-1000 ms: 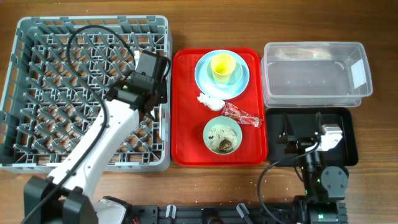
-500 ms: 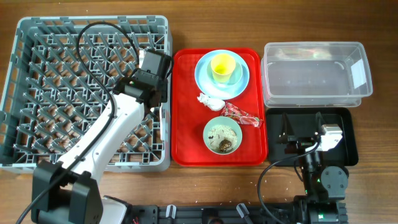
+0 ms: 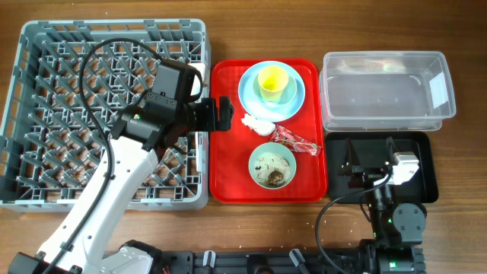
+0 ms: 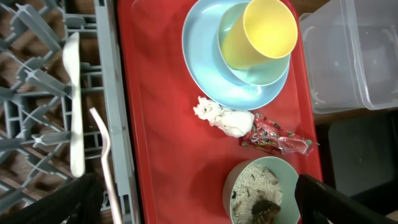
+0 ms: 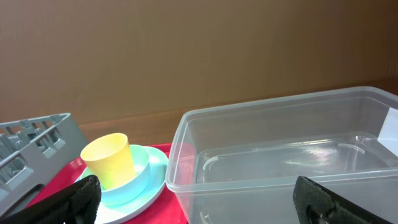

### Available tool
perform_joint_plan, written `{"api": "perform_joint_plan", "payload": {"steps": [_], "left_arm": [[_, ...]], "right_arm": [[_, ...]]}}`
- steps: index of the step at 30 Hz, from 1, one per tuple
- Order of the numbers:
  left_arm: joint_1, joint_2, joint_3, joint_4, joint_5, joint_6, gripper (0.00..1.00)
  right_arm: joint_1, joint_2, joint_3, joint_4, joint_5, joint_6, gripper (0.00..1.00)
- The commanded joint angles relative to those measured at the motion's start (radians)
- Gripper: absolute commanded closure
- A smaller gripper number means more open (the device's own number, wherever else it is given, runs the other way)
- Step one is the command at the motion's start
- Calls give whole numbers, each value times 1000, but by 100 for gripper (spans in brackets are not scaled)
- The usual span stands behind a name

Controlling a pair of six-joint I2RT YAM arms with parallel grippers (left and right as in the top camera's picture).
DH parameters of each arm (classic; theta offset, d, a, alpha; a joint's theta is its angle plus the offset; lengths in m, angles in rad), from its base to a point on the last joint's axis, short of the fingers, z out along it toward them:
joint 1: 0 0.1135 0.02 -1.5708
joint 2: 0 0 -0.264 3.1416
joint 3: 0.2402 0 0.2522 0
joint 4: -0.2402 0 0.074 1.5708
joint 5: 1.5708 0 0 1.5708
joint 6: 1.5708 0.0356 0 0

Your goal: Sort waste into correct bins and load items into the dishwasher rack

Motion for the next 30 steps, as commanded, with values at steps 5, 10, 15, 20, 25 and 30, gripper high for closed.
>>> {"api": "perform_joint_plan", "payload": {"steps": [5,10,15,20,25,30], "left_arm": [[82,-38,12,11,16,-5,0],[367,-131,15,-10,30,-80,0],[475,-136,14,-24,40,-126,0],[474,-136,14,-24,40,-126,0],[474,-136,14,-24,40,-126,0],[474,-136,14,-24,40,-126,0]], "right_arm": [[-2,-4,-1,3,9,5,0],[-2,-4,-1,3,1,177,0],[-2,0,83,-85,-114,330,0],[-2,303,710,-518,-201,225,0],[-2,821,1309,-1167,-306,217,0],[56,976,1307,-1189,-369,235,47]]}}
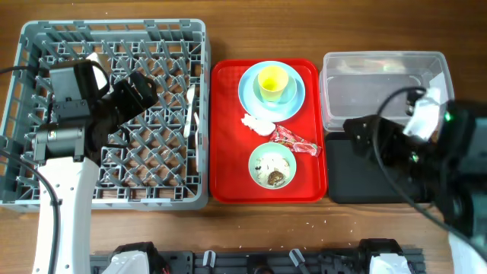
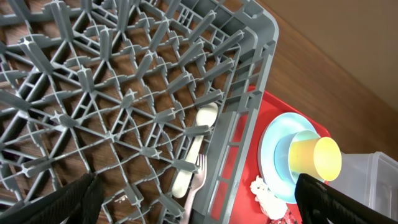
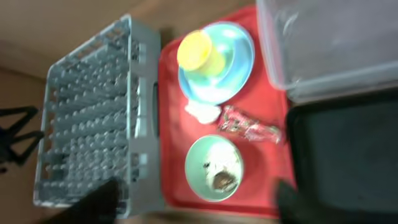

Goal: Sort waste into correct bins and load items into the dishwasher rack
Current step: 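Reach the right gripper to the green bowl of rice and grasp its rim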

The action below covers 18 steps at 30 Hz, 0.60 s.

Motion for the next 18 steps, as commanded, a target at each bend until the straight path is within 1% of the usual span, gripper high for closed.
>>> {"api": "perform_joint_plan", "payload": {"steps": [1,2,3,4,5,6,7,9,10,11,14,16,18], "left_arm": [[5,-5,13,2,11,-14,0],[5,-5,13,2,11,-14,0],[5,-5,13,2,11,-14,0],[5,-5,13,2,11,-14,0],[5,-5,13,2,11,-14,0],[5,-5,13,2,11,-14,0],[5,-5,13,2,11,-14,0],[5,-5,13,2,11,-14,0],[5,-5,13,2,11,-14,0],[5,-5,13,2,11,-14,0],[5,-5,13,2,11,-14,0],[5,-5,13,2,11,-14,0],[5,-5,13,2,11,-14,0]], "right_arm": [[114,48,9,8,31,17,70],[190,65,9,4,101,63,77],[259,82,9,-6,140,97,77],[340,97,0,-5,183,137,76],[476,116,-33,12,246,212,76],[542,126,-55,28,278,239,75],[655,146,-92,53,344,294,74],[798,187,-140,110,431,358,73],[870,226,-162,143,513,382,71],[946,318,-187,197,603,381,69],[1004,482,-198,294,635,375,69],[1015,589,-198,352,636,376,69],[1015,681,-198,365,682,413,69]]}}
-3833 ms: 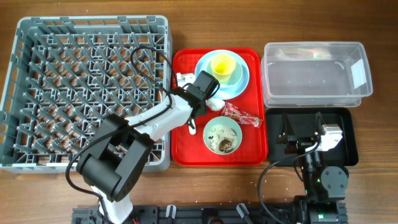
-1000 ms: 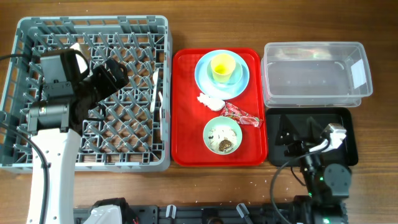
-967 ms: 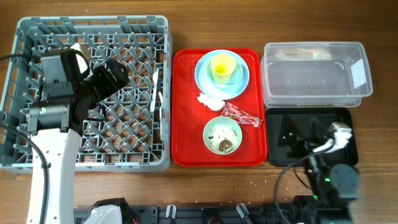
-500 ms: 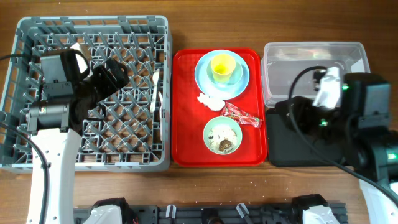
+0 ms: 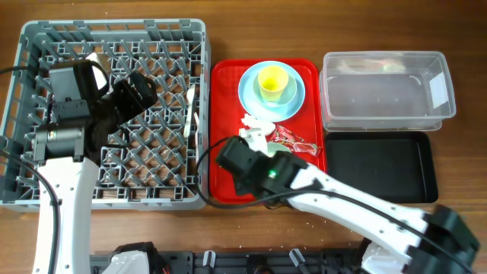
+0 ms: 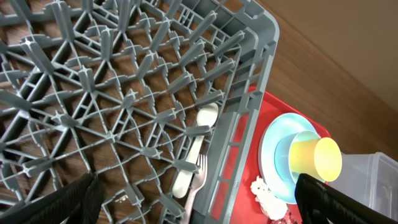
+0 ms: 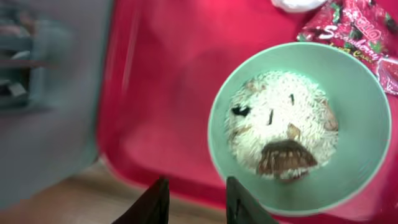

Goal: Sort waste into correct bins and load items into the dishwasher rack
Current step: 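Reach the right gripper to the green bowl of rice and grasp its rim, then carry the bowl over the black tray and tip the rice out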

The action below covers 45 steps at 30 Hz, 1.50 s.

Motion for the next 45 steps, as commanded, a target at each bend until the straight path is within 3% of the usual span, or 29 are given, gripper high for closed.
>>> {"api": "perform_joint_plan", "payload": {"steps": [1,8,12,20,23,27,30,32,34,35,36,43,45], "left_arm": [[3,-5,13,2,11,-14,0],[3,-5,13,2,11,-14,0],[3,-5,13,2,11,-14,0],[3,-5,13,2,11,-14,0],[3,-5,13,2,11,-14,0],[3,-5,13,2,11,-14,0],[3,-5,13,2,11,-14,0],[3,-5,13,2,11,-14,0],[3,-5,13,2,11,-14,0],[3,-5,13,2,11,-14,0],[3,-5,13,2,11,-14,0],[3,-5,13,2,11,-14,0],[3,-5,13,2,11,-14,0]], "right_arm": [[3,95,-6,8,105,55,68],[3,143,-19,55,151,64,67],[3,143,-103,185,110,61,64],[3,143,-108,200,110,61,63],[3,143,-108,297,118,-59,61],[3,143,-137,323,114,-46,63],[3,143,-146,322,114,-40,72],[3,143,-157,321,114,-33,73],[3,143,-157,319,114,-22,83],[3,142,-157,318,87,-14,93],[3,142,-157,317,51,-14,95],[3,131,-156,301,46,9,96],[3,70,-134,225,48,-71,96]]}}
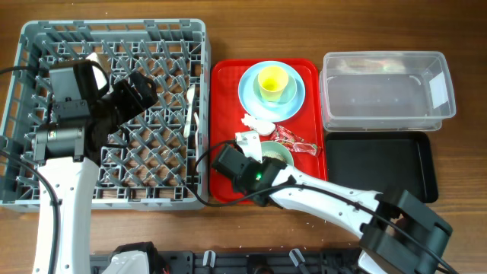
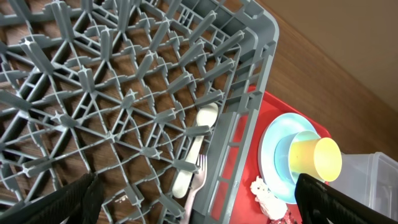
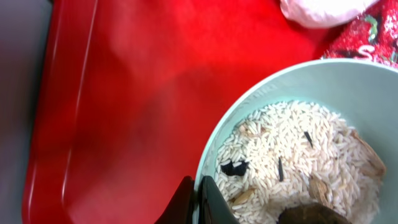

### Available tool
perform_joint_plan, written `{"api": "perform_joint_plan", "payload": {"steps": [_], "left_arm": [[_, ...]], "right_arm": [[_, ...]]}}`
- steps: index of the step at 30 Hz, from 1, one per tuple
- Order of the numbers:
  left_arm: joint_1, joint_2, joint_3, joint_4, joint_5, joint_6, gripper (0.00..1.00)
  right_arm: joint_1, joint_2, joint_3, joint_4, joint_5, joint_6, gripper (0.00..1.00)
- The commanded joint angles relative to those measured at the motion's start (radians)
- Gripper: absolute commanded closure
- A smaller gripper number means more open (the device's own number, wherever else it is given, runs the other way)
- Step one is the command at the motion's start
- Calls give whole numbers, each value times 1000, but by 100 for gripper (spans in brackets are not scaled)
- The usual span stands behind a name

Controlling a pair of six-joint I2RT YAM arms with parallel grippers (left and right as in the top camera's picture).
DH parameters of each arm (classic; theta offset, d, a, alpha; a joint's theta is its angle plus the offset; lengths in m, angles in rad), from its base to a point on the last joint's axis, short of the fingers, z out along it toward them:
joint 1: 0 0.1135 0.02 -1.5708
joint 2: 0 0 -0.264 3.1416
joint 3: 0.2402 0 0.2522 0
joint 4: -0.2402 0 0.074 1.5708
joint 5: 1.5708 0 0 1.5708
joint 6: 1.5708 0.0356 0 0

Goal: Sort waste into correct bins and load items into the dishwasher rack
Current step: 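Carry the bowl over the black tray and tip the rice out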

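A green bowl of rice and food scraps stands on the red tray. My right gripper is shut on its left rim, one finger inside and one outside. From overhead, the right gripper covers part of the bowl. A yellow cup sits on a blue plate. White tissue and a red wrapper lie between plate and bowl. My left gripper hangs open above the grey rack, which holds a spoon and fork.
A clear plastic bin stands at the right, with a black bin in front of it. The rack's grey wall borders the tray's left edge. The right arm lies across the tray's front part.
My right gripper was open over the bowl's left rim; now it is lower and shut on that rim. The left arm and everything else have not moved.
First my left gripper hovered at the tray's left edge, spoon and fork in the rack, the right arm resting by the black bin. Then the left arm was back over the rack and the right arm raised. It then stood open over the bowl, now gripping its rim.
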Motion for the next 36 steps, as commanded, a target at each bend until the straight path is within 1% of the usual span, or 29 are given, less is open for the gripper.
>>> {"api": "perform_joint_plan", "payload": {"steps": [1,4,6,9,10,11,12,13,15,17,18,20,23,24,25,27,28,31,32,34,36], "left_arm": [[3,-5,13,2,11,-13,0],[3,-5,13,2,11,-14,0],[3,-5,13,2,11,-14,0],[3,-5,13,2,11,-14,0],[3,-5,13,2,11,-14,0],[3,-5,13,2,11,-14,0],[3,-5,13,2,11,-14,0],[3,-5,13,2,11,-14,0],[3,-5,13,2,11,-14,0],[3,-5,13,2,11,-14,0],[3,-5,13,2,11,-14,0],[3,-5,13,2,11,-14,0],[3,-5,13,2,11,-14,0],[3,-5,13,2,11,-14,0],[3,-5,13,2,11,-14,0],[3,-5,13,2,11,-14,0],[3,-5,13,2,11,-14,0],[3,-5,13,2,11,-14,0],[3,-5,13,2,11,-14,0],[3,-5,13,2,11,-14,0],[3,-5,13,2,11,-14,0]], "right_arm": [[-10,-108,29,-135,-19,-46,96],[-87,-288,33,-246,-53,-56,96],[-160,-487,33,-340,-61,-100,96],[-280,-712,33,-500,13,-95,96],[-369,-804,32,-549,64,-98,96],[-455,-870,32,-571,70,-117,96],[-514,-906,32,-581,65,-151,96],[-619,-948,30,-607,51,-194,96],[-735,-952,30,-586,-41,-278,96],[-818,-924,30,-566,-95,-321,95],[-908,-875,30,-544,-153,-345,96],[-999,-805,30,-501,-290,-435,96],[-1154,-657,30,-460,-574,-568,96],[-1223,-587,30,-460,-701,-601,95],[-1271,-541,27,-460,-776,-606,96],[-1364,-486,11,-451,-914,-676,96],[-1395,-480,4,-450,-940,-692,96],[-1580,-475,-31,-443,-1124,-780,96],[-1626,-475,-48,-435,-1154,-779,96],[-1704,-465,-140,-364,-1220,-779,96],[-1756,-446,-238,-277,-1371,-780,96]]}}
